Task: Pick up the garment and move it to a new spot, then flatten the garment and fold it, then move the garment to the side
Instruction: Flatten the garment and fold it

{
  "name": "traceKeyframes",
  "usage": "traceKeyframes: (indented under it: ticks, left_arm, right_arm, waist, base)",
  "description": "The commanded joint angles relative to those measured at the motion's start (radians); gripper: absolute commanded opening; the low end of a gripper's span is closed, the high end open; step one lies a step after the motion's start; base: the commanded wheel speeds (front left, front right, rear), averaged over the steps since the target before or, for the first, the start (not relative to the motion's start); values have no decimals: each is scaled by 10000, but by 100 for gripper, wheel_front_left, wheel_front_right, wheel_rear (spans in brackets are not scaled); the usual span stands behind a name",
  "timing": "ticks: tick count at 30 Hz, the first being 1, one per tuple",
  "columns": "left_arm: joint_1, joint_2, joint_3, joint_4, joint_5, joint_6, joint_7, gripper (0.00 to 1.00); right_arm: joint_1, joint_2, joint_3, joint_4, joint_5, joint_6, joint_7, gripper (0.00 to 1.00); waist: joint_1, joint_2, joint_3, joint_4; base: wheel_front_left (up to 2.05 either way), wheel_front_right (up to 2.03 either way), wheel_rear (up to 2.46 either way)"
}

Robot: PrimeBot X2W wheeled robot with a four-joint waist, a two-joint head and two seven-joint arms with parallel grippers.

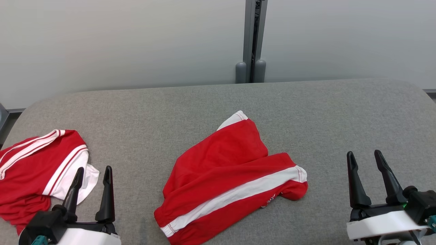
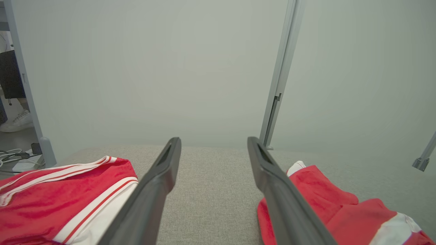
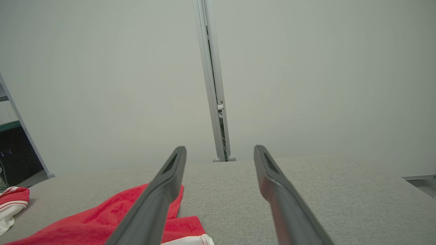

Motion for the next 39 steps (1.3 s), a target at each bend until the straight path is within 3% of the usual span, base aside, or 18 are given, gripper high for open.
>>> traceKeyframes:
  ticks: [1,22,27,31,35,39]
  left_arm:
    - [-9,19,47,15,40,-29,-20,100]
    - [-214,93,-126,482,-32,-83,-20,100]
    - [-51,204,-628,376,-734,-103,64,100]
    - [111,484,-1123,304,-1254,-87,559,100]
    - [316,868,-1618,133,-1961,-87,1741,100]
    - [602,1151,-1892,-176,-2448,-89,2804,100]
  right_arm:
    - [-90,-37,-13,8,31,1,1,100]
    - [-116,-38,35,257,-89,1,1,100]
    - [-274,-79,239,634,-215,1,-1,100]
    - [-408,-246,388,1018,-210,1,-1,100]
    - [-817,-512,479,1773,51,1,220,100]
    - [-1297,-783,588,2751,406,1,1040,100]
  waist:
    - [-1,0,1,-2]
    - [-1,0,-16,99]
    - [-1,0,-2,87]
    - [-1,0,15,140]
    - [-1,0,49,251]
    - [-1,0,190,402]
  base:
    - [0,0,0]
    - [0,0,0]
    - [0,0,0]
    - [0,0,0]
    - [0,0,0]
    - [0,0,0]
